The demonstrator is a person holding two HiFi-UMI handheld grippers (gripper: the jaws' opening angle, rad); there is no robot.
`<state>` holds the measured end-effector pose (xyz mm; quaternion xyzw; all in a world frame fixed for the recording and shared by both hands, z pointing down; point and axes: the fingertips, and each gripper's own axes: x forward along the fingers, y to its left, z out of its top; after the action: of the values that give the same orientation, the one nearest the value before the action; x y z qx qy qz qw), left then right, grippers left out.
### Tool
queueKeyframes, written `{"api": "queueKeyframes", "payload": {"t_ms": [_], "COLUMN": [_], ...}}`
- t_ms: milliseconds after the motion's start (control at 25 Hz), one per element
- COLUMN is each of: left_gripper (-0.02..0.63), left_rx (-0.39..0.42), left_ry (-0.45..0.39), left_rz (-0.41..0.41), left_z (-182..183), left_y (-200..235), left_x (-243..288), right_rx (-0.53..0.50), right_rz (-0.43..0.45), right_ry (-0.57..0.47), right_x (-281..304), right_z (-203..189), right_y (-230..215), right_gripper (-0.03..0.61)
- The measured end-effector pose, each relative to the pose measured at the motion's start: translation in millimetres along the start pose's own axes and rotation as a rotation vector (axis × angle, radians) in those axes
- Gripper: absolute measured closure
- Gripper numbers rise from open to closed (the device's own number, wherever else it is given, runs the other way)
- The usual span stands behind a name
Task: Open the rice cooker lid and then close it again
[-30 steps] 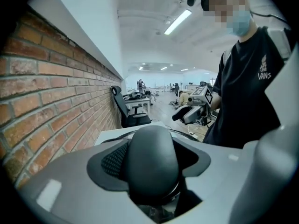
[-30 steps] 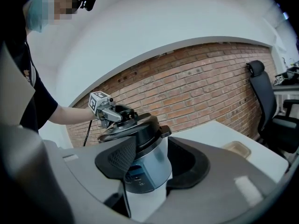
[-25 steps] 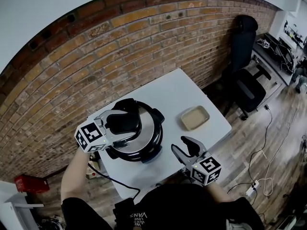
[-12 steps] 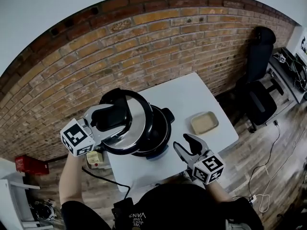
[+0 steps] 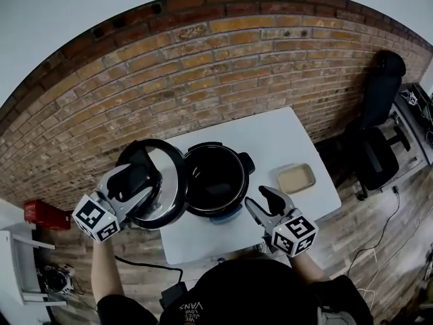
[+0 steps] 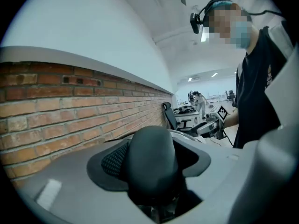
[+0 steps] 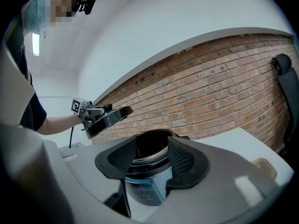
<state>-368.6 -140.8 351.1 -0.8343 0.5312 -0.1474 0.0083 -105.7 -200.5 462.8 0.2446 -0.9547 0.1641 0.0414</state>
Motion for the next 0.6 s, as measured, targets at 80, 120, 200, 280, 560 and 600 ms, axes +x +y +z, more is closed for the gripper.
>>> {"api": "queueKeyframes", "payload": {"t_ms": [80, 120, 200, 280, 560, 600], "left_gripper": [0.322, 0.322, 0.322, 0.322, 0.322, 0.322], "left_rx": [-0.027, -0.043, -0.071, -0.095, -0.125, -0.124], "left_ry": [-0.001, 0.0, 0.0, -0.005, -0.009, -0.007], "left_rz": [0.058, 0.089, 0.144, 0.186, 0.232, 0.227], "left_z": [-7, -11, -19, -25, -31, -31], "left_y": [6, 8, 11, 13, 16, 16], "left_x": [-15, -22, -35, -46, -62, -61], "right_rx": [-0.004, -0.006, -0.005, -0.001, 0.001, 0.003], "right_rz": [0.015, 0.022, 0.031, 0.037, 0.041, 0.04], "right_ry": [0.007, 0.011, 0.017, 0.019, 0.021, 0.02], "right_x": [2, 3, 4, 4, 4, 4], "right_z": [0, -1, -2, -2, -1, -2], "right_y": [1, 2, 2, 2, 2, 2], "right_gripper": [0.376, 0.376, 0.376, 0.376, 0.376, 0.376]}}
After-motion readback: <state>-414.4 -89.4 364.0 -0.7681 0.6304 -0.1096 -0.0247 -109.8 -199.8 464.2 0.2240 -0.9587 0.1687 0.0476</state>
